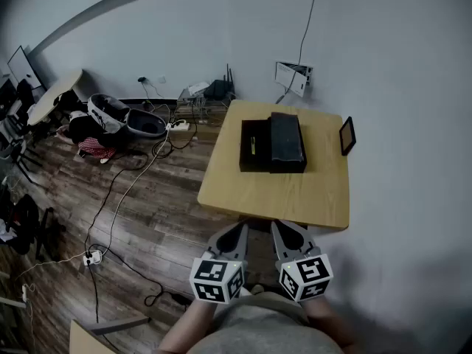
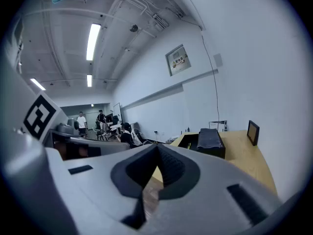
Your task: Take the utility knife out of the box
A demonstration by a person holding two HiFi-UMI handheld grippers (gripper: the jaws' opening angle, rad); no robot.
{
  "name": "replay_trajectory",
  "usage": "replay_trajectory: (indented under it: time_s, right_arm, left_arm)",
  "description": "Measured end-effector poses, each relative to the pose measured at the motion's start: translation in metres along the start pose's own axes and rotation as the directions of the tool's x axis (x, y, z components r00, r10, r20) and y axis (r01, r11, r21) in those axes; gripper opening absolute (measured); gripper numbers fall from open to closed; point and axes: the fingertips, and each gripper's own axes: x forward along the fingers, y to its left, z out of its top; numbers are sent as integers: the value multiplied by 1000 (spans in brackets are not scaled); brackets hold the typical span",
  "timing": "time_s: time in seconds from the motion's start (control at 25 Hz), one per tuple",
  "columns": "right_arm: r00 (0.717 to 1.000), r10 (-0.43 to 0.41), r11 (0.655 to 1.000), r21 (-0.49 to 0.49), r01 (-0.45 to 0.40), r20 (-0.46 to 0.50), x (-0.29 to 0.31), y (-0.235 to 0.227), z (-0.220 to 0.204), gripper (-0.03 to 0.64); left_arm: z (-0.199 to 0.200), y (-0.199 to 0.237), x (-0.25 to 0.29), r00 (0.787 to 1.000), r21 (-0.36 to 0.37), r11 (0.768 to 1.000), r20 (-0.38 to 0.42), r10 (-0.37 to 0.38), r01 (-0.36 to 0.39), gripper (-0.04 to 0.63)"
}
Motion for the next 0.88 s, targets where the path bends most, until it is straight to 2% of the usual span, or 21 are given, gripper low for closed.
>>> replay_trajectory:
  time_s: [0.44, 0.88]
  right_arm:
    - [999, 38, 999, -12, -38, 17, -9, 6, 8, 0]
    - [997, 77, 996, 52, -78, 12, 11, 10, 8, 0]
  left_arm:
    - [-2, -10, -6, 1000, 2, 1000, 2, -3, 3, 5]
    - [5, 12, -1, 999, -16, 999, 9, 38, -38, 5]
